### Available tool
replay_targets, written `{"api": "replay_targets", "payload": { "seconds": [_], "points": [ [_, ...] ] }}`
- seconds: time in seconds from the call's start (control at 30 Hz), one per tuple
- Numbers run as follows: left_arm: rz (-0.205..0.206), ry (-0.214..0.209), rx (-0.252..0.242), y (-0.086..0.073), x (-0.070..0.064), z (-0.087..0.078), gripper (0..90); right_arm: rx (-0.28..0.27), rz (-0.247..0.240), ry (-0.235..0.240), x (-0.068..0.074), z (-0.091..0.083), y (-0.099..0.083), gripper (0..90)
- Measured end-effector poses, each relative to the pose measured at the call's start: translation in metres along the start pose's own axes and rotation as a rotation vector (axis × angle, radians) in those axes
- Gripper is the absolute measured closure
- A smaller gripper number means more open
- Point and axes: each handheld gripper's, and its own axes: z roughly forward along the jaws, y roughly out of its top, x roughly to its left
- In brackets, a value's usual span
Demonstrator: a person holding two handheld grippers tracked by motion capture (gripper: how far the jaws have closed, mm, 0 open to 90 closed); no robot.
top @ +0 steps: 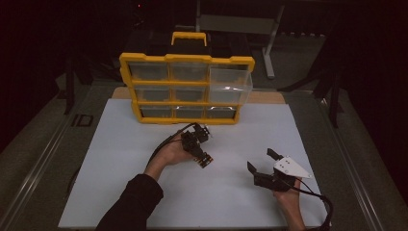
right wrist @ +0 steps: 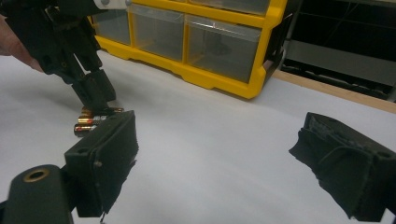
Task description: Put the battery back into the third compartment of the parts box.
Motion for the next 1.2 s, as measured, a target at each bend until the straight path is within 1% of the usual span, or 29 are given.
{"api": "replay_targets", "payload": {
  "seconds": [0.07, 0.13, 0.2, 0.23, 0.37, 0.4, 0.47, 0.5, 0.67, 0.7, 0.73, 0.77, 0.8, 0.87, 0.9, 1.0, 1.2],
  "points": [
    [-0.007, -0.001, 0.001, 0.0, 0.001, 0.001, 73.3, 0.0, 0.0, 0.0, 0.0, 0.0, 0.0, 11.7],
    [-0.003, 0.0, 0.004, 0.0, 0.001, 0.003, 73.9, -0.001, -0.001, -0.001, 0.0, 0.0, 0.0, 11.7],
    [-0.003, 0.012, 0.018, -0.001, 0.001, 0.006, 75.4, 0.0, -0.001, 0.0, 0.0, 0.0, 0.0, 11.7],
    [0.006, 0.017, 0.02, 0.0, 0.002, 0.007, 75.6, 0.0, 0.0, 0.0, 0.0, 0.0, 0.0, 11.7],
    [-0.004, 0.022, 0.03, 0.0, 0.003, 0.01, 76.1, 0.0, -0.001, -0.001, 0.0, 0.0, 0.0, 11.7],
    [-0.016, 0.017, 0.03, 0.0, 0.002, 0.011, 76.1, 0.001, 0.0, -0.001, 0.0, 0.0, 0.0, 11.8],
    [-0.011, 0.017, 0.037, 0.0, 0.002, 0.011, 76.1, 0.001, 0.0, -0.001, 0.0, 0.0, 0.0, 11.7],
    [0.004, 0.028, 0.043, 0.001, 0.002, 0.013, 76.1, 0.0, -0.001, 0.0, 0.0, 0.0, 0.0, 11.7],
    [0.006, 0.031, 0.045, 0.001, 0.001, 0.013, 75.5, 0.002, 0.0, 0.002, 0.0, 0.0, 0.0, 11.8],
    [-0.01, 0.025, 0.044, 0.001, 0.001, 0.014, 75.5, 0.001, 0.0, 0.002, 0.0, 0.0, 0.0, 11.8],
    [-0.001, 0.027, 0.046, 0.001, 0.002, 0.014, 75.5, 0.001, 0.0, 0.003, 0.001, 0.0, 0.0, 11.8],
    [-0.006, 0.029, 0.046, 0.001, 0.001, 0.014, 75.5, 0.001, 0.0, 0.003, 0.001, 0.0, 0.0, 11.8],
    [0.002, 0.037, 0.048, 0.002, 0.001, 0.014, 75.6, 0.001, 0.0, 0.003, 0.001, 0.0, 0.0, 11.8],
    [0.001, 0.04, 0.044, 0.002, 0.0, 0.014, 76.1, 0.0, 0.0, 0.003, 0.001, 0.0, 0.0, 11.8],
    [0.014, 0.045, 0.046, 0.001, -0.001, 0.014, 76.1, 0.0, 0.001, 0.004, 0.0, 0.0, 0.0, 11.8],
    [0.018, 0.044, 0.038, 0.0, -0.001, 0.013, 77.1, -0.001, 0.002, 0.006, 0.0, 0.0, 0.0, 11.8],
    [0.009, 0.016, 0.013, -0.003, 0.003, 0.013, 77.1, -0.002, 0.002, 0.008, 0.0, 0.0, 0.0, 11.8]
  ]
}}
